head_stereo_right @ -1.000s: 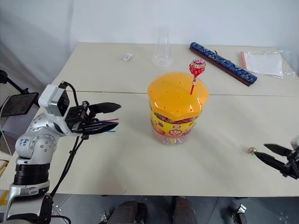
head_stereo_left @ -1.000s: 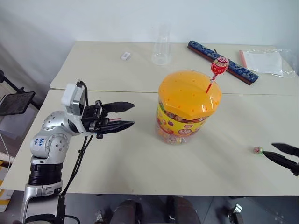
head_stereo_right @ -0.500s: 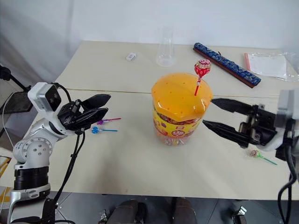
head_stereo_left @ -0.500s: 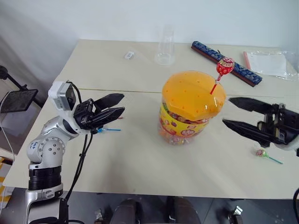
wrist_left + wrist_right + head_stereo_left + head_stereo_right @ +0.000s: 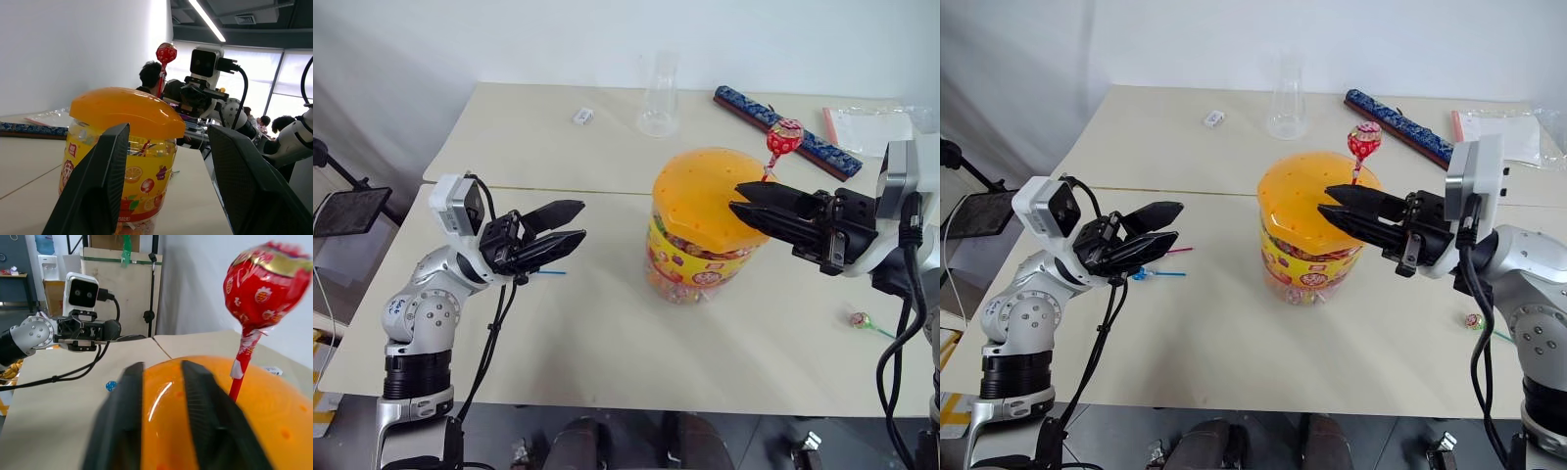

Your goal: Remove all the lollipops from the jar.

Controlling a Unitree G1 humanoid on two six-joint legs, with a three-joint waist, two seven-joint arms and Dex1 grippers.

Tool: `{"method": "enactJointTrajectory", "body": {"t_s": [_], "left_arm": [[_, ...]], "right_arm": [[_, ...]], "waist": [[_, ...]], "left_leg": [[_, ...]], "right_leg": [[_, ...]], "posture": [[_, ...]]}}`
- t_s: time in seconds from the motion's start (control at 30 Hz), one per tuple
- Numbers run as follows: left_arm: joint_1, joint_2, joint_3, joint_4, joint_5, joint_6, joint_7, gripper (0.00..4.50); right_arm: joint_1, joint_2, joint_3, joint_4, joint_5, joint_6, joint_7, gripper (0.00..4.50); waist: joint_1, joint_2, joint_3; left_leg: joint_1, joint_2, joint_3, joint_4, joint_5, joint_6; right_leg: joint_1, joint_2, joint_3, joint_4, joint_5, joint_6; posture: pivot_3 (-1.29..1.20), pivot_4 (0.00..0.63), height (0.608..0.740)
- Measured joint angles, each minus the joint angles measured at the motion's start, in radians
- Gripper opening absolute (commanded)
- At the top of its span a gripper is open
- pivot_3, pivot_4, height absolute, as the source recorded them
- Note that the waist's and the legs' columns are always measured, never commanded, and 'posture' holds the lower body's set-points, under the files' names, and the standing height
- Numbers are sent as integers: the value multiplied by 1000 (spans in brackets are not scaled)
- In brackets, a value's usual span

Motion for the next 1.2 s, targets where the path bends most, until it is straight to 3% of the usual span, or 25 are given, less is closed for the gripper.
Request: {"method": "enactJointTrajectory", "body": {"t_s": [0.17,0.2,0.27,0.5,0.93,1.2], "left_arm": [[-1,0,4,-3,0,-1,7,2684],[-1,0,5,-4,0,-1,8,2684],[-1,0,7,-5,0,-1,9,2684],[-1,0,10,-8,-3,-1,15,2684],[17,5,19,-32,-37,20,-5,2684],[51,-11,24,-35,-37,-1,-9,2684]], "right_arm": [[54,-60,-80,1,66,58,16,317],[68,-85,-101,3,77,77,15,490],[99,-127,-148,21,87,107,16,922],[99,-112,-208,89,9,63,-11,3153],[-43,-56,-43,109,12,98,-14,3153],[-80,-56,-34,147,11,103,16,563]], "waist": [[1,0,0],[1,0,0],[1,0,0],[-2,0,0],[0,0,0],[0,0,0]], "left_leg": [[0,0,0,0,0,0],[0,0,0,0,0,0],[0,0,-1,0,0,0],[0,0,0,0,0,0],[0,0,0,0,0,0],[0,0,0,0,0,0]], "right_leg": [[0,0,-1,0,0,0],[0,0,-1,0,0,0],[1,0,-1,-1,0,0],[0,0,0,0,0,0],[0,0,0,-1,0,0],[0,0,0,-1,0,0]], "posture": [[0,150,740],[0,150,740],[0,150,740],[0,150,740],[0,150,740],[0,150,740]]}}
